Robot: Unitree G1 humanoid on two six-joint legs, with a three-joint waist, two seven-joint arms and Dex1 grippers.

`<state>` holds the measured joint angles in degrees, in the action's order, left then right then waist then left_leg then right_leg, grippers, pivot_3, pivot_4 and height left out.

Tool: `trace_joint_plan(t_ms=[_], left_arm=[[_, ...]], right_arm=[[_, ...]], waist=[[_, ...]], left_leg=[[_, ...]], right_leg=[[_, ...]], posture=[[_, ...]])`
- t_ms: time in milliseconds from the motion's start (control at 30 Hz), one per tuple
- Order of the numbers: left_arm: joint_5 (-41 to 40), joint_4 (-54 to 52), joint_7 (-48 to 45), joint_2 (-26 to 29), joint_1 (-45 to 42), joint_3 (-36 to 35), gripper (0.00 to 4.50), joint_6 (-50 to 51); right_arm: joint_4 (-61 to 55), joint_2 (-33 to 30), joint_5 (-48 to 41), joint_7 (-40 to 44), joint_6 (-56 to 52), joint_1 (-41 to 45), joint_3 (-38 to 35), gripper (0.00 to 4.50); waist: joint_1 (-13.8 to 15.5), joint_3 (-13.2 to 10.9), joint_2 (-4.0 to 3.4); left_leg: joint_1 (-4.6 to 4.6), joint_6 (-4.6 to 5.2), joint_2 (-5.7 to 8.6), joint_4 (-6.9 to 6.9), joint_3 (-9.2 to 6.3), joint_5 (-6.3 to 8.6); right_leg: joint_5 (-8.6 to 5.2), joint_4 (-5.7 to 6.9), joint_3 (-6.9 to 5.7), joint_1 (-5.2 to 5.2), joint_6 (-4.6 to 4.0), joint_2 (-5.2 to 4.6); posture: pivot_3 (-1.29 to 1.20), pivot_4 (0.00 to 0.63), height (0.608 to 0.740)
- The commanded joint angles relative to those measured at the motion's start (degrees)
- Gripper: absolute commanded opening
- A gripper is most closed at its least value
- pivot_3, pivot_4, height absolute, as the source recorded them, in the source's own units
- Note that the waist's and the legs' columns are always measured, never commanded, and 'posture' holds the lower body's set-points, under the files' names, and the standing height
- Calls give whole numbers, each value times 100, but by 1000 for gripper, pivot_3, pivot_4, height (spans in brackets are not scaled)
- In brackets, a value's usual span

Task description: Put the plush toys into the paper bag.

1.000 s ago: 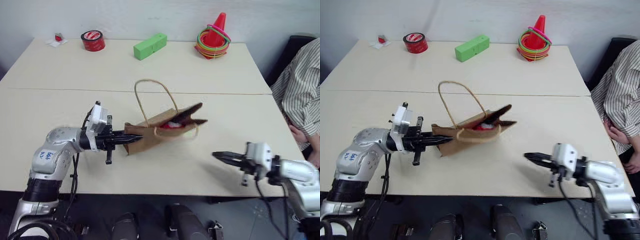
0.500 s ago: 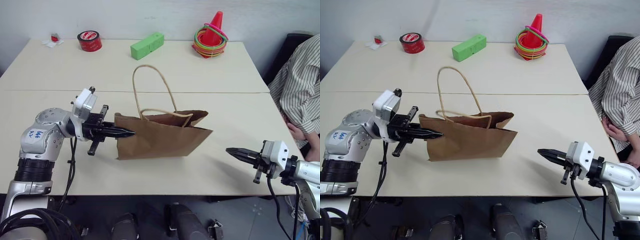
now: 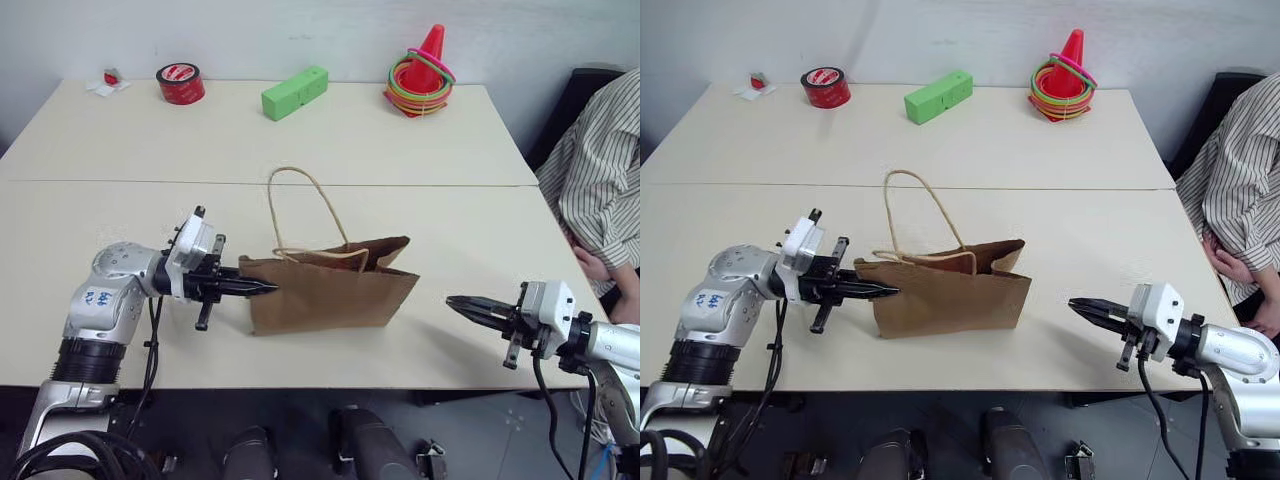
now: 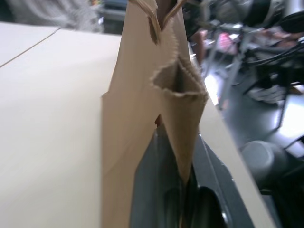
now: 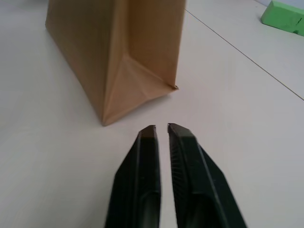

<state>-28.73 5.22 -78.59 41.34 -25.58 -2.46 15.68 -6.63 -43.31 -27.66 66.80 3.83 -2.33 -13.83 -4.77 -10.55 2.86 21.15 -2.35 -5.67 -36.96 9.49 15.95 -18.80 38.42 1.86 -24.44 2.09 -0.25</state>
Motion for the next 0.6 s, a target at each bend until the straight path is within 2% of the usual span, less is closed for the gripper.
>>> trace_joint_plan(t_ms=[33,300,367,500,600], left_arm=[[14,-419,369,272,273,-604,1283,-194],[61,-870,744,934,1707,-1863,3811,-437],[255,-851,798,1073,2413,-2378,4473,-625],[612,-905,1033,1188,3465,-3075,4493,-863],[508,-1156,1205,1097,3807,-3364,4493,-807]], right_arm=[[108,-78,-150,257,64,252,-33,1655],[1251,-413,-79,1171,461,969,-111,4484],[1696,-604,-46,1455,596,1255,-158,4500],[2568,-826,126,1934,951,1894,-20,4500],[3011,-772,239,2164,1132,2273,144,4500]], waist=[[-5,0,0],[3,-5,-8],[0,-8,-13],[-24,-16,-26],[-20,-18,-29]], left_leg=[[0,0,-1,0,0,0],[-2,9,-1,1,4,7],[0,20,0,-1,7,15],[-7,38,0,-3,29,31],[-7,47,-1,-4,31,37]], right_leg=[[0,0,0,0,0,-1],[-2,-4,-3,-1,-3,-6],[-2,-7,-5,-1,-3,-11],[-2,-14,-1,-4,-3,-21],[-3,-19,-2,-4,-5,-22]], posture=[[0,150,740],[0,150,740],[0,150,740],[0,150,740],[0,150,740]])
